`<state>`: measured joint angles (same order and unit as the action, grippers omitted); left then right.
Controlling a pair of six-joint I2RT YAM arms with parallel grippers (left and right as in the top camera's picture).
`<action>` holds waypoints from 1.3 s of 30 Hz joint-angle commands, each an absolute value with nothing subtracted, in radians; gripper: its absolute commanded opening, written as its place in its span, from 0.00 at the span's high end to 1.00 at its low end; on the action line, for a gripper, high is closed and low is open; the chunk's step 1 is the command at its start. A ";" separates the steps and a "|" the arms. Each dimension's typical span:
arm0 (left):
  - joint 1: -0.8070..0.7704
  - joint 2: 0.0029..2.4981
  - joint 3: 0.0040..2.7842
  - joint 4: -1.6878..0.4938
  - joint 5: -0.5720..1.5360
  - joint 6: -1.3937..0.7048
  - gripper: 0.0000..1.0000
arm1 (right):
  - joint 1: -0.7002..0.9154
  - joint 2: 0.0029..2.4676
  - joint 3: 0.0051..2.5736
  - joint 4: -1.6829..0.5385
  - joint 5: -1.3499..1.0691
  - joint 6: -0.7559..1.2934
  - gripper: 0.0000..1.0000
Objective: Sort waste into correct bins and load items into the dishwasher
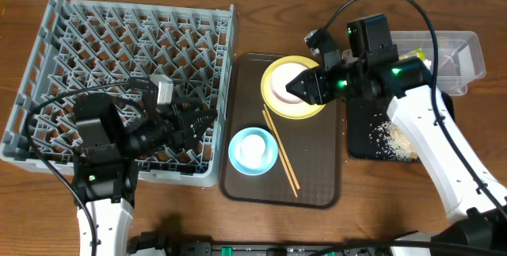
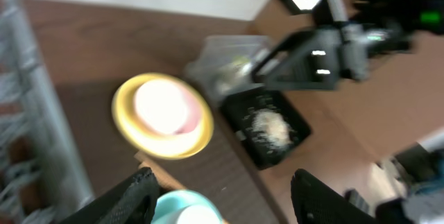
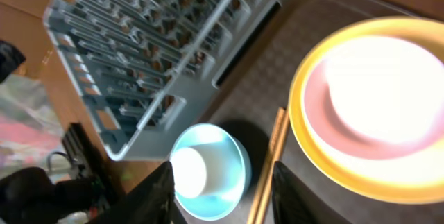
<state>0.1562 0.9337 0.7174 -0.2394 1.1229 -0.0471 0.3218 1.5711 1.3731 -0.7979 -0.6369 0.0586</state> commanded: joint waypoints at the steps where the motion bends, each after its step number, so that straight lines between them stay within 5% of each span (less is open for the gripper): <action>1: 0.160 0.935 0.730 -0.289 0.941 -0.031 0.32 | 0.354 1.573 1.374 -0.821 -0.562 0.044 0.51; 14: 0.160 0.934 0.730 -0.446 0.604 -0.031 0.28 | 0.588 1.615 1.374 -0.900 -0.253 0.039 0.36; 19: 0.160 0.918 0.730 -0.505 0.557 -0.031 0.28 | 0.651 1.678 1.374 -0.921 -0.220 0.030 0.44; 22: 0.160 0.896 0.730 -0.513 0.581 -0.031 0.15 | 0.650 1.684 1.374 -0.921 -0.181 0.078 0.48; 23: 0.160 0.883 0.730 -0.511 0.623 -0.031 0.02 | 0.641 1.675 1.375 -0.920 -0.148 0.104 0.45; 27: 0.160 0.863 0.730 -0.484 0.716 -0.031 0.01 | 0.568 1.623 1.375 -0.918 -0.110 0.162 0.35; 30: 0.157 0.869 0.730 -0.414 0.804 -0.066 0.01 | 0.480 1.581 1.375 -0.918 -0.157 0.164 0.01; 39: -0.128 0.875 0.732 -0.395 0.431 -0.176 0.02 | 0.255 1.556 1.374 -0.950 -0.260 0.161 0.01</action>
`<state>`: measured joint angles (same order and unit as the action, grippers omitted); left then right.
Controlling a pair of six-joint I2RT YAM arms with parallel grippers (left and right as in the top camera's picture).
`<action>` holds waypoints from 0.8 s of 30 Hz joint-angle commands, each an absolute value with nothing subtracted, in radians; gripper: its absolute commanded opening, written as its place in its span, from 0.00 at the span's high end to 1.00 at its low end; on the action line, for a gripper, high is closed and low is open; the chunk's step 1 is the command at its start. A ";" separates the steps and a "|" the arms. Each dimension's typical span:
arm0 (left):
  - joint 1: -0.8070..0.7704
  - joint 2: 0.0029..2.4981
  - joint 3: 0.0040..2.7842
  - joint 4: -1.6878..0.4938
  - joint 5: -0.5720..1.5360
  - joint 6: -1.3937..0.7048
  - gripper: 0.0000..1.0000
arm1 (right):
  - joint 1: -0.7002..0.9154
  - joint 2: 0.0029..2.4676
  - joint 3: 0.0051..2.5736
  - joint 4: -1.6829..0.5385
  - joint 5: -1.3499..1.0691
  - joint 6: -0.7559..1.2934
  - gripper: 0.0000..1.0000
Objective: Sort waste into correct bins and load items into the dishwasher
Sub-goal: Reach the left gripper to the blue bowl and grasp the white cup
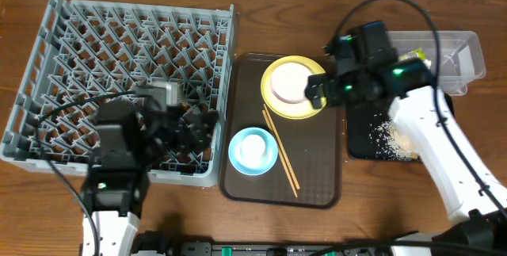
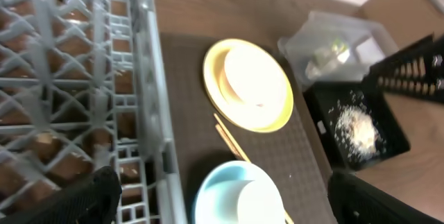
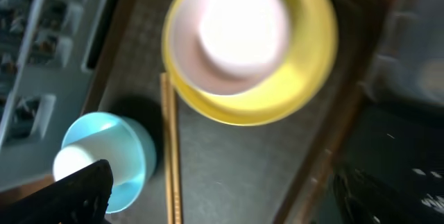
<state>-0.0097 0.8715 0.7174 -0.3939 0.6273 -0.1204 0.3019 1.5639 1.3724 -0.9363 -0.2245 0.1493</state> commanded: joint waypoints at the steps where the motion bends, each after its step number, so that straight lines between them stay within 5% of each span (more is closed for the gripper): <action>1: -0.178 0.882 0.735 -0.395 0.372 -0.187 0.02 | 0.246 1.556 1.374 -0.955 -0.260 0.160 0.01; 10: -0.535 1.104 0.865 -0.511 -0.013 -0.205 0.01 | 0.187 1.556 1.374 -0.975 -0.259 0.160 0.01; 24: -0.688 1.393 0.940 -0.580 0.044 -0.204 0.00 | 0.187 1.556 1.374 -0.980 -0.259 0.160 0.01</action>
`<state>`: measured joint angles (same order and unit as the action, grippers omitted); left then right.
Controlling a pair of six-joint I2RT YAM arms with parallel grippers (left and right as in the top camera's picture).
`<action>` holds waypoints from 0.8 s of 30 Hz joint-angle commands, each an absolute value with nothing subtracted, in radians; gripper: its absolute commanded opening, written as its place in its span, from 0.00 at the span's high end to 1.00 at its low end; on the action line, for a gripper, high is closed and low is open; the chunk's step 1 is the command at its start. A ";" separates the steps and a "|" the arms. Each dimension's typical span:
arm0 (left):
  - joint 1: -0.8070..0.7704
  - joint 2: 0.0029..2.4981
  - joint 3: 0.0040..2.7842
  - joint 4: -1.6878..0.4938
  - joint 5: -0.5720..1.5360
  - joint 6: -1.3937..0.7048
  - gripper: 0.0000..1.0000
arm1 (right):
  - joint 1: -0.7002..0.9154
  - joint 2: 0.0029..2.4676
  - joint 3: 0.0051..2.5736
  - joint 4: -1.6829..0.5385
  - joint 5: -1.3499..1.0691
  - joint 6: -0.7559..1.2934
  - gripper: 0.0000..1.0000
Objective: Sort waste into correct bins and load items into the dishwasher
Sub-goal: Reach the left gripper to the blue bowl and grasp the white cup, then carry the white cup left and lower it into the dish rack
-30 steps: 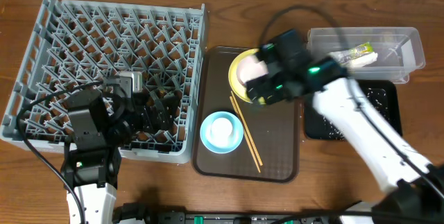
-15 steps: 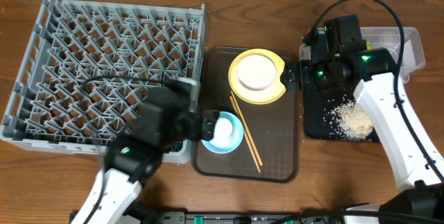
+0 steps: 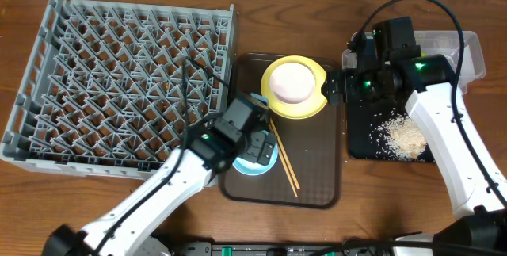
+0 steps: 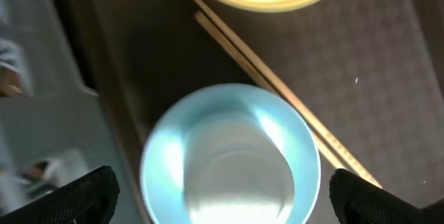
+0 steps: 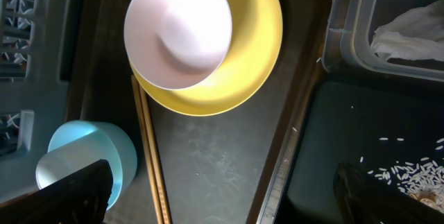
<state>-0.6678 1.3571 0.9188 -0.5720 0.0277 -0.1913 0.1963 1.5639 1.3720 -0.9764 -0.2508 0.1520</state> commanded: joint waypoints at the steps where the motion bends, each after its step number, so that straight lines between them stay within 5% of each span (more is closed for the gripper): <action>1: -0.698 1.419 0.940 -0.587 0.045 -0.204 0.00 | 0.187 1.556 1.374 -0.980 -0.259 0.160 0.01; 9: -0.725 1.525 0.940 -0.586 0.045 -0.204 0.02 | 0.187 1.556 1.374 -0.981 -0.259 0.160 0.01; 24: -0.726 1.556 0.940 -0.559 0.044 -0.204 0.27 | 0.188 1.556 1.374 -0.988 -0.259 0.160 0.01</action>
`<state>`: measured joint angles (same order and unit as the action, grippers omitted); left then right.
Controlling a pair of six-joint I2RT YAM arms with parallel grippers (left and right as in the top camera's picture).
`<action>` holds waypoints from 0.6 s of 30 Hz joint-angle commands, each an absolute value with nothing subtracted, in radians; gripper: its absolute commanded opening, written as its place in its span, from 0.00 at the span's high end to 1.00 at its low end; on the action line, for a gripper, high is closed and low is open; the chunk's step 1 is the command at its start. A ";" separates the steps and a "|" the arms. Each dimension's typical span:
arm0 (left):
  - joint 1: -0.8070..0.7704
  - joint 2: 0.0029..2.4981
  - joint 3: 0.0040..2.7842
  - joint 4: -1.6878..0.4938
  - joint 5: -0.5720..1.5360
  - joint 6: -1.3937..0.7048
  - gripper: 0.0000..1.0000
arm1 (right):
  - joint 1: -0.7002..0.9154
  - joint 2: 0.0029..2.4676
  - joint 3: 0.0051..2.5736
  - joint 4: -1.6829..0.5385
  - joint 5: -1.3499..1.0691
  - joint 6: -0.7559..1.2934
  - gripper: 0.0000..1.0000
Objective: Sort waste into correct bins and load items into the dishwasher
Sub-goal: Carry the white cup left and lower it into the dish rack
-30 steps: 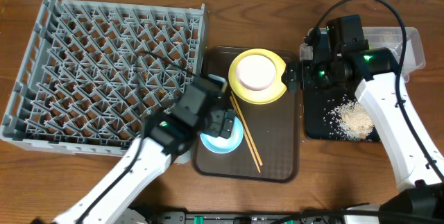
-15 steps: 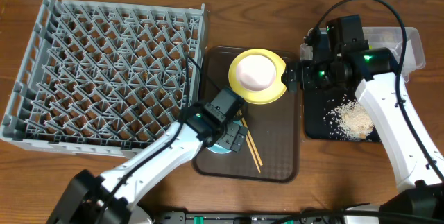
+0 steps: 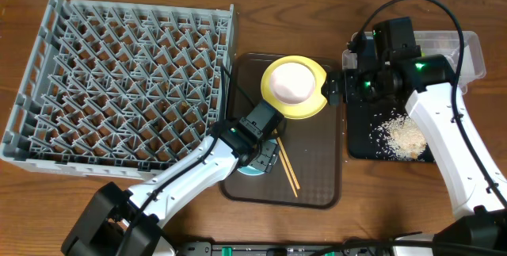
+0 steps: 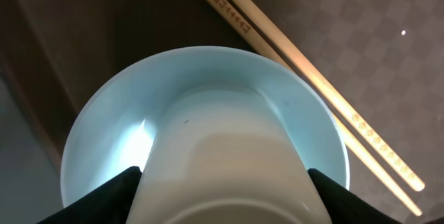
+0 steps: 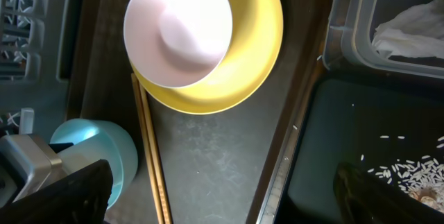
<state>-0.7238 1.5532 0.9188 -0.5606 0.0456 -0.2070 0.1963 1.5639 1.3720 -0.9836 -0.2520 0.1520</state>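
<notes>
A white cup (image 4: 222, 161) stands inside a light blue bowl (image 4: 208, 71) on the brown tray (image 3: 317, 177). My left gripper (image 4: 223, 182) is shut on the white cup, one finger against each side. In the overhead view this gripper (image 3: 257, 149) covers the cup. Two wooden chopsticks (image 3: 283, 161) lie just right of the bowl. A pink bowl (image 5: 178, 30) sits upside down on a yellow plate (image 5: 257, 50) at the tray's far end. My right gripper (image 5: 222, 196) hangs open over the tray's right edge, holding nothing.
The grey dish rack (image 3: 119, 82) fills the left side, touching the tray. A black bin (image 3: 392, 137) holding rice sits right of the tray. Behind it stands a clear bin (image 3: 455, 54) with crumpled paper.
My left gripper has come down lower over the blue bowl, and its fingers have gone from wide open to shut on the white cup. The right arm has not moved.
At first my left gripper hung open over the rack's near edge and the right gripper was over the yellow plate. Then the right gripper drew back to the tray's right edge. The left gripper was then open above the blue bowl, and now grips the cup.
</notes>
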 commanded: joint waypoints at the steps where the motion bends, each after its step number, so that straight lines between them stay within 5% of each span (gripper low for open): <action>1: -0.726 1.556 0.940 -0.559 0.044 -0.204 0.27 | 0.188 1.556 1.374 -0.988 -0.259 0.160 0.01; 12: -0.725 1.536 0.941 -0.558 0.033 -0.198 0.28 | 0.188 1.556 1.374 -0.988 -0.259 0.160 0.01; 18: -0.717 1.425 0.950 -0.560 0.033 -0.186 0.43 | 0.188 1.556 1.374 -0.988 -0.259 0.160 0.01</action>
